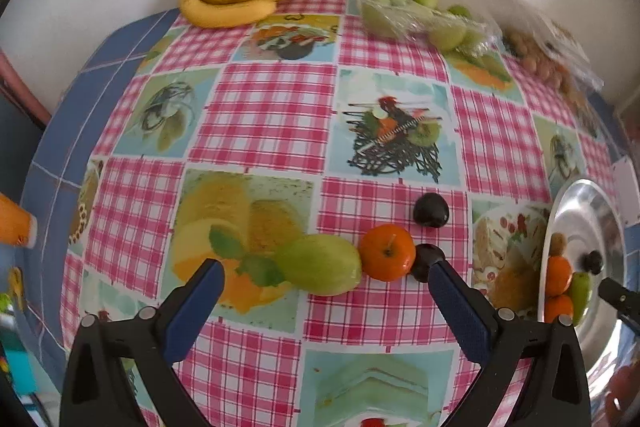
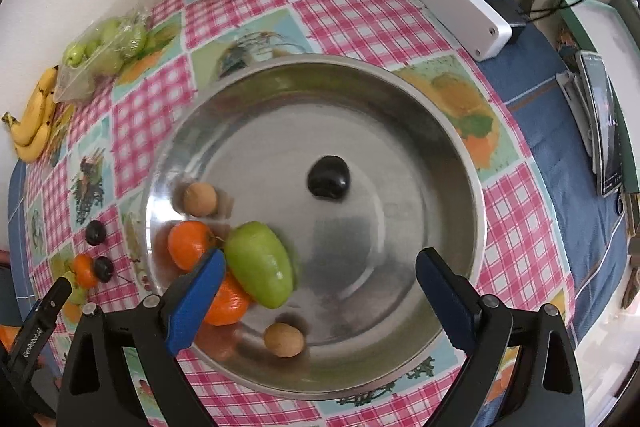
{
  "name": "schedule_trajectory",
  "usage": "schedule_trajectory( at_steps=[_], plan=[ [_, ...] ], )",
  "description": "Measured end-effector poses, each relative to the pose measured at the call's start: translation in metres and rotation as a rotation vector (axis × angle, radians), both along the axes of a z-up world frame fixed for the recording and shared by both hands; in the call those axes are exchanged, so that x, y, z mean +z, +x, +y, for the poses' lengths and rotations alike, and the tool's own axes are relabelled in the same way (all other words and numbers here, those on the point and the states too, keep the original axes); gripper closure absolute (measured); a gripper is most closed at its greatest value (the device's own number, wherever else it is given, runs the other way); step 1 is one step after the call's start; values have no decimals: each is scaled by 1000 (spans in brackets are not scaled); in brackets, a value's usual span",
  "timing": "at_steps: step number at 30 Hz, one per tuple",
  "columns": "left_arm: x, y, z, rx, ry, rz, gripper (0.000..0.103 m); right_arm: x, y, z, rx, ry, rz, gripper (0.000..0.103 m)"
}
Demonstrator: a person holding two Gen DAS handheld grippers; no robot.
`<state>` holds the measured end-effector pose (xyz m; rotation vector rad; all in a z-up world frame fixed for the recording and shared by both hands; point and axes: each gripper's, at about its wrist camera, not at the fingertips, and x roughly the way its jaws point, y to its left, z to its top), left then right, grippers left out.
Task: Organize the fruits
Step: 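Move both open tools back from the bowl toward the fruit row, then bring the right tool toward the remaining dark plum while the left tool approaches the mandarin orange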
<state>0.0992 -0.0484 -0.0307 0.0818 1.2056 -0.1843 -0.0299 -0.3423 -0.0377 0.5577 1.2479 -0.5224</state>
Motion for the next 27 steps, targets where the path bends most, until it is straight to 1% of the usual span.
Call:
schedule_trajectory(
  at_steps=[6, 12, 17, 24, 27],
  plan=[
    [5, 3, 14, 31, -46, 1, 0, 11, 10, 15, 33, -14, -36, 7],
    [7, 7, 30, 70, -65, 2, 0, 13, 26, 36, 88, 0, -69, 7],
    [6, 11, 48, 123, -71, 7, 0, 13, 42, 66, 169, -6, -77, 7],
    [6, 16, 65, 174, -89, 13, 0, 10, 60, 117, 282, 23, -109, 7],
    [3, 17, 70, 186, -87, 22, 0, 5, 70, 134, 320, 44, -107, 7]
  ],
)
